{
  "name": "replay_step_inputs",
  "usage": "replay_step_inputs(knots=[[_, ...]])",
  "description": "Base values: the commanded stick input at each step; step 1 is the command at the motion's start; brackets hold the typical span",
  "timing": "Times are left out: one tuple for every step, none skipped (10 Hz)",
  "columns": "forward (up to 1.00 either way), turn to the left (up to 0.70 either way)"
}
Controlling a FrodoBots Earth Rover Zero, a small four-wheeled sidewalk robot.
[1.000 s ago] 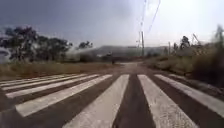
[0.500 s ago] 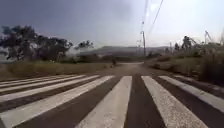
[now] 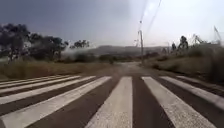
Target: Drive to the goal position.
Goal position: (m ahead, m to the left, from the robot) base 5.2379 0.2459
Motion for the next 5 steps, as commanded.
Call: replay_step_inputs(knots=[[0.85,0.0],[0.85,-0.02],[0.85,-0.17],[0.85,-0.27],[0.85,-0.27]])
